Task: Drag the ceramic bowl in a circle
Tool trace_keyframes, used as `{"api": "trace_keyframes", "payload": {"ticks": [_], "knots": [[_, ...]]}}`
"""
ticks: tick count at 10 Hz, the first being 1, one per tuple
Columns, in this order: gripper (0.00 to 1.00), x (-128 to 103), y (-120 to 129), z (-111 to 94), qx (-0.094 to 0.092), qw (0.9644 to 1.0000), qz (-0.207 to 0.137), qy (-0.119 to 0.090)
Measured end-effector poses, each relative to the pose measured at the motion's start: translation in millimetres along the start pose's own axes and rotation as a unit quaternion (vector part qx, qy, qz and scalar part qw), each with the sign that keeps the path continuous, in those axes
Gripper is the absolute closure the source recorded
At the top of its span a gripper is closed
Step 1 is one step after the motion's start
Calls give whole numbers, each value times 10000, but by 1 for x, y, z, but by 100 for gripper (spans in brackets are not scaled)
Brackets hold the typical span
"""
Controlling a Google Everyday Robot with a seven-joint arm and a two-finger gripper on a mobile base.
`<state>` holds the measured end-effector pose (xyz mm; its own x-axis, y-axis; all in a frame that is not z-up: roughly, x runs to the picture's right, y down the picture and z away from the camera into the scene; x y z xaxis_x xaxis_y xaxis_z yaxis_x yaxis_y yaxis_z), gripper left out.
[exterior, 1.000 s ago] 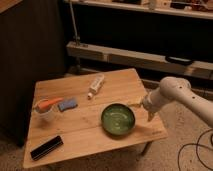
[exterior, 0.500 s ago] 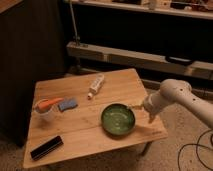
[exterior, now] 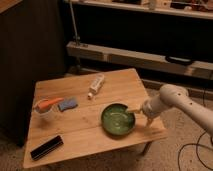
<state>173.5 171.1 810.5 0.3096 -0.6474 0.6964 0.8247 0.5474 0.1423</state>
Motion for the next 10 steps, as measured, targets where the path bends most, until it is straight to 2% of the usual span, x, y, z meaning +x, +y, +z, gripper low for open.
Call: {"api": "trace_keyframes", "payload": {"ticks": [3, 4, 5, 6, 10], "knots": [[22, -13, -3, 12, -141, 9990, -403, -160], [30, -15, -6, 16, -173, 9985, -481, -213], [39, -15, -6, 22, -196, 9981, -523, -264], [42, -16, -5, 27, -220, 9979, -527, -313], [42, -17, 6, 51, -356, 9971, -439, -502]]}}
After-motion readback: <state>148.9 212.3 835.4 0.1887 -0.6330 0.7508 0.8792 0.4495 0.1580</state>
